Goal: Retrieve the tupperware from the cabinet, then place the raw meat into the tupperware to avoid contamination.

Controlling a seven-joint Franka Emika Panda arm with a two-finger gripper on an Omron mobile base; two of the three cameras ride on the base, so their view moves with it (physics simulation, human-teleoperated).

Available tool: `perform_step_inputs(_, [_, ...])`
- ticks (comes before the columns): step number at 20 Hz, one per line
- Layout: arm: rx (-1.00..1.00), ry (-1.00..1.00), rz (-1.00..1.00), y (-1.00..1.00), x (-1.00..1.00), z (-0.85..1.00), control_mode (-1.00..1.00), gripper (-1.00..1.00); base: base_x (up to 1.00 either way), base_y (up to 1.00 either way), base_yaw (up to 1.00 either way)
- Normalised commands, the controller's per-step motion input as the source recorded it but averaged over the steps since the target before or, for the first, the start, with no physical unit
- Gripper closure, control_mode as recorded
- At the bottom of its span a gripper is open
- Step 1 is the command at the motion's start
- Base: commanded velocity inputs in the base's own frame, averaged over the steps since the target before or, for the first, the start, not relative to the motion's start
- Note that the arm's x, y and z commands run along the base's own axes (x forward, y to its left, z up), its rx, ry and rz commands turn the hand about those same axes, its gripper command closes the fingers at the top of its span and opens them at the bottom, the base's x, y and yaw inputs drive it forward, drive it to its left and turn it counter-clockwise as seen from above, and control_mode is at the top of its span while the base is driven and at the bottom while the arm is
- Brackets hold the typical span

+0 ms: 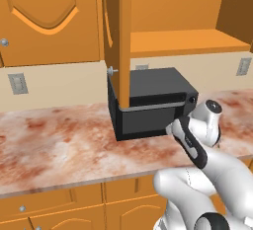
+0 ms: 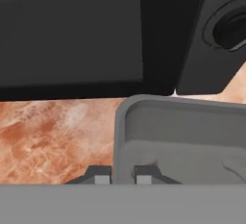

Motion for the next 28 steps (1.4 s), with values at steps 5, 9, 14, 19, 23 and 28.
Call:
perform_step_inputs(5, [0.01, -0.09, -0.04, 0.13, 0.0, -0.66, -1.0, 1.0, 0.0, 0.0, 0.0])
perform_step_inputs(9, [0.0, -0.09, -0.04, 0.15, 0.0, -0.69, -1.0, 1.0, 0.0, 0.0, 0.0])
perform_step_inputs(14, [0.0, -0.08, -0.04, 0.19, 0.0, -0.73, -1.0, 1.0, 0.0, 0.0, 0.0])
perform_step_inputs(19, [0.0, -0.08, -0.04, 0.19, 0.0, -0.66, -1.0, 1.0, 0.0, 0.0, 0.0])
perform_step_inputs(23, [0.0, -0.06, -0.07, 0.19, -0.11, -0.44, -1.0, 1.0, 0.0, 0.0, 0.0])
perform_step_inputs(28, [0.0, -0.03, -0.08, 0.22, -0.28, -0.26, -1.0, 1.0, 0.0, 0.0, 0.0])
